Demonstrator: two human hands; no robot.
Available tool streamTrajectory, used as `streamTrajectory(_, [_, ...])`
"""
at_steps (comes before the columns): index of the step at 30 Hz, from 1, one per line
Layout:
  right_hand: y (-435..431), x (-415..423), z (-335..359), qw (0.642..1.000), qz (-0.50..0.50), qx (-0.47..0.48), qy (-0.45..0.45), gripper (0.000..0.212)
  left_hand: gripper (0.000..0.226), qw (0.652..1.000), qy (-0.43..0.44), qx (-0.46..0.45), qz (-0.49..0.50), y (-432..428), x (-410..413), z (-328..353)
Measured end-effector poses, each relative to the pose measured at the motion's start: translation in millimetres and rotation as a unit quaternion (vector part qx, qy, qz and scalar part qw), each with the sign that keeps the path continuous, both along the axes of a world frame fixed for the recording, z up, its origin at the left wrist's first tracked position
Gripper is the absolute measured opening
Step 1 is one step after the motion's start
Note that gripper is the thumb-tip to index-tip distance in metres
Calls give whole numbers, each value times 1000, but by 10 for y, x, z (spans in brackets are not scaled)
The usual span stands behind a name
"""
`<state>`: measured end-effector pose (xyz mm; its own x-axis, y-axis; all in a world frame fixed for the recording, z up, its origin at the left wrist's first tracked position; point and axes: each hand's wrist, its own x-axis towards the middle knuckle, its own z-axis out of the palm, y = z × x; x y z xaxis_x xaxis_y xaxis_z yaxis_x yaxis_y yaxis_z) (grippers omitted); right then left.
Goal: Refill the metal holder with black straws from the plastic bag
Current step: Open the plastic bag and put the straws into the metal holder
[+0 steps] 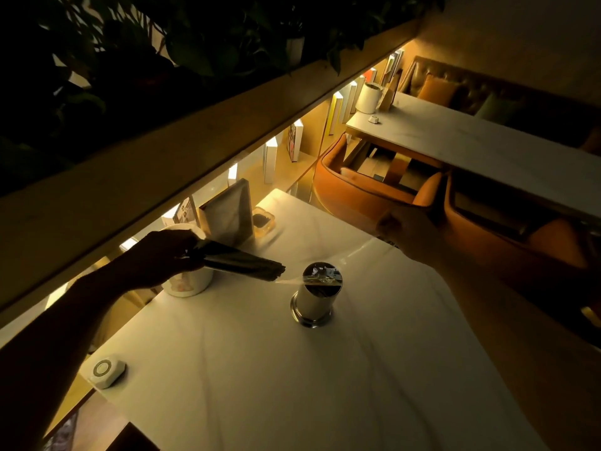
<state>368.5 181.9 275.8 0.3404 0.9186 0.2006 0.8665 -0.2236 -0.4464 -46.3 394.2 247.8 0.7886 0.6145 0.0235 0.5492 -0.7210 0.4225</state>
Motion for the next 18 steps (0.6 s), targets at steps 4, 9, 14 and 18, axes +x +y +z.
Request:
streamTrajectory(4, [-137,121,-111,998,-22,-57,-20,17,14,998,47,22,-30,126,266,139])
streamTrajectory(9, [-286,238,-195,995,-44,-79,-53,13,15,995,47,63,-59,221,567,350])
streamTrajectory(14, [-422,317,-280,988,-65,-118,-71,11,17,994,59,65,-69,278,857,502])
streamTrajectory(18, [-540,376,-341,985,-80,-131,-83,10,20,994,66,54,-71,230,1073,616])
